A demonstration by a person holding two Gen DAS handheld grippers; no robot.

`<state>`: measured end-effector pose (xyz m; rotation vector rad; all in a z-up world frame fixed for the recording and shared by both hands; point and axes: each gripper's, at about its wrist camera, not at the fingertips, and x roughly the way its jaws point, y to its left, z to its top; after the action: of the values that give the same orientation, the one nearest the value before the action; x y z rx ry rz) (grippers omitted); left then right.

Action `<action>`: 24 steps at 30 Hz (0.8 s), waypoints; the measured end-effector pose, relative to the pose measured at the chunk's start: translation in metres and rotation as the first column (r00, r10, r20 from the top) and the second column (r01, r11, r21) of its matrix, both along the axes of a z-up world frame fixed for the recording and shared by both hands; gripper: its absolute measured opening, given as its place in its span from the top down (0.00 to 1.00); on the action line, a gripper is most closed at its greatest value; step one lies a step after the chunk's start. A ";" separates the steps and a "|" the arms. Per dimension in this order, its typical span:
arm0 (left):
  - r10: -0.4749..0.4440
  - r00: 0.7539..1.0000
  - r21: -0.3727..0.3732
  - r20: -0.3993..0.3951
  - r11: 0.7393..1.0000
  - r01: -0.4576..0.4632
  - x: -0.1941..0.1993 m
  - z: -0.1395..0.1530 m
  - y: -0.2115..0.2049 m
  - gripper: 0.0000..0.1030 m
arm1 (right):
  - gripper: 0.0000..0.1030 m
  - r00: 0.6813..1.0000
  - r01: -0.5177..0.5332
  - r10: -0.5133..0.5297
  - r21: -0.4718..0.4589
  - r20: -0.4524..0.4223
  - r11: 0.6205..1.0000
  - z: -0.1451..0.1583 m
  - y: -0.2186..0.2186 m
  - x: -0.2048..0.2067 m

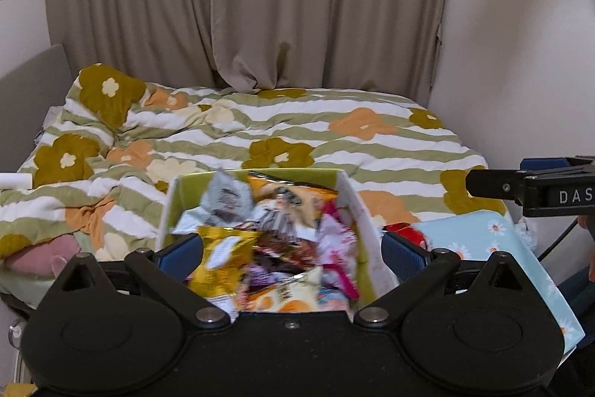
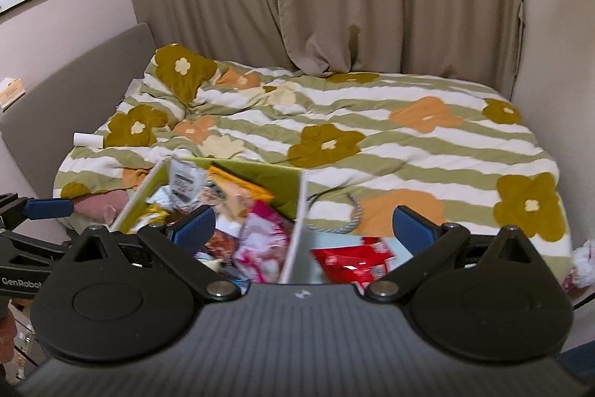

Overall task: Organize snacks
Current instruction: 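Move the left gripper to a blue-white bag while the right moves to a red bag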

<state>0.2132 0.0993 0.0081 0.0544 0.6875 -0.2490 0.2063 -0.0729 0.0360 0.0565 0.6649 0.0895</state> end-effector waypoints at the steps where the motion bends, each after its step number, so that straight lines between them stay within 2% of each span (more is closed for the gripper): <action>1: 0.004 1.000 0.002 0.001 1.000 -0.004 -0.001 -0.001 -0.008 0.00 | 0.00 1.000 -0.002 0.002 -0.007 0.002 1.000 0.000 -0.007 0.000; 7: 0.042 0.999 0.003 -0.016 0.999 -0.042 -0.008 -0.013 -0.063 0.00 | 0.00 0.998 -0.063 0.062 -0.025 -0.023 0.998 -0.013 -0.054 0.010; 15: 0.083 0.995 0.094 -0.047 0.993 -0.078 -0.008 -0.045 -0.146 0.00 | 0.00 0.980 -0.181 0.180 0.000 -0.084 0.984 -0.041 -0.109 0.040; 18: 0.111 0.992 0.119 -0.054 0.987 -0.104 -0.007 -0.061 -0.168 0.00 | 0.00 0.963 -0.243 0.244 0.020 -0.116 0.970 -0.057 -0.124 0.056; 21: 0.133 0.989 0.160 -0.072 0.980 -0.120 -0.006 -0.079 -0.191 0.05 | 0.00 0.940 -0.306 0.307 0.031 -0.150 0.952 -0.073 -0.132 0.073; 24: 0.137 0.986 0.220 -0.091 0.969 -0.115 -0.002 -0.101 -0.213 0.07 | 0.00 0.914 -0.366 0.367 0.036 -0.175 0.930 -0.090 -0.134 0.088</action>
<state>0.2112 -0.1134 -0.0925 0.2041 0.8185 -0.0545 0.2940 -0.2073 -0.0537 -0.0599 0.8504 0.4527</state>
